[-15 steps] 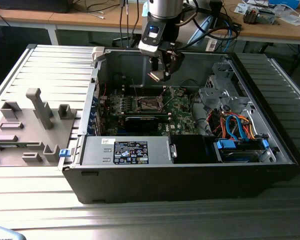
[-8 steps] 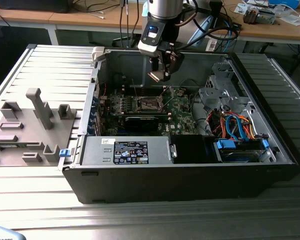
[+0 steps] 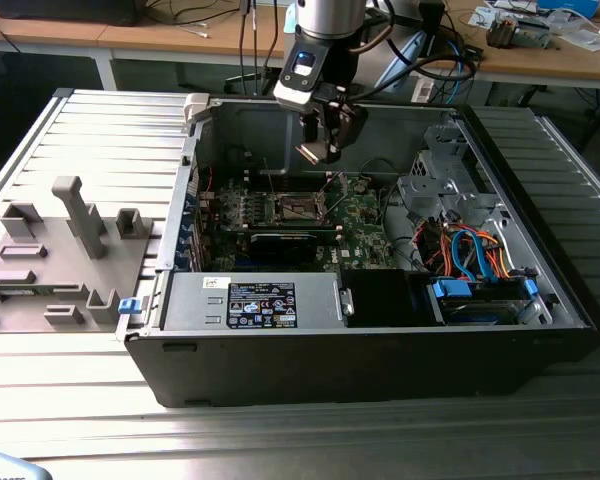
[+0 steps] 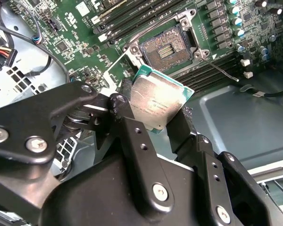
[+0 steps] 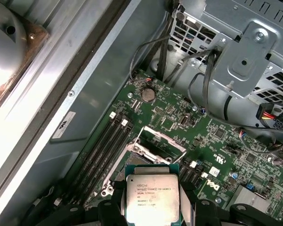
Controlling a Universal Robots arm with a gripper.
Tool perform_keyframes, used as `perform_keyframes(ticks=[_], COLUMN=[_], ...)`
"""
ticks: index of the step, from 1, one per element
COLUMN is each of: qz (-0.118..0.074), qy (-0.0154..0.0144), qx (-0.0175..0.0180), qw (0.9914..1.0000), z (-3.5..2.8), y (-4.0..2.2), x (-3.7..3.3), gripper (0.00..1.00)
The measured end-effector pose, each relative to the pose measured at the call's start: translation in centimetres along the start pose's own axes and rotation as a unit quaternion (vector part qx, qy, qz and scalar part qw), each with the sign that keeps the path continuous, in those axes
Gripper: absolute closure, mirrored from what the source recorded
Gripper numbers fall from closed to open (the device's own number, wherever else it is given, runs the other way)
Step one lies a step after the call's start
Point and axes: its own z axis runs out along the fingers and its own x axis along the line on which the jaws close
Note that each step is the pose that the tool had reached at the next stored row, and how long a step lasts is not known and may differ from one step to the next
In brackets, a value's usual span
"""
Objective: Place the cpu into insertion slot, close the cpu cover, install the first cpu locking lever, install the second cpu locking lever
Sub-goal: 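Place the cpu into insertion slot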
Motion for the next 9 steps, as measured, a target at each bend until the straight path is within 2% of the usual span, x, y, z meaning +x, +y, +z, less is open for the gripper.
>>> perform_keyframes(ticks=[9], qz=[0.016], qy=[-0.0013], qx=[-0.0002], qw=[0.99987], z=[0.03], y=[0.00], x=[0.00], gripper=[0.45])
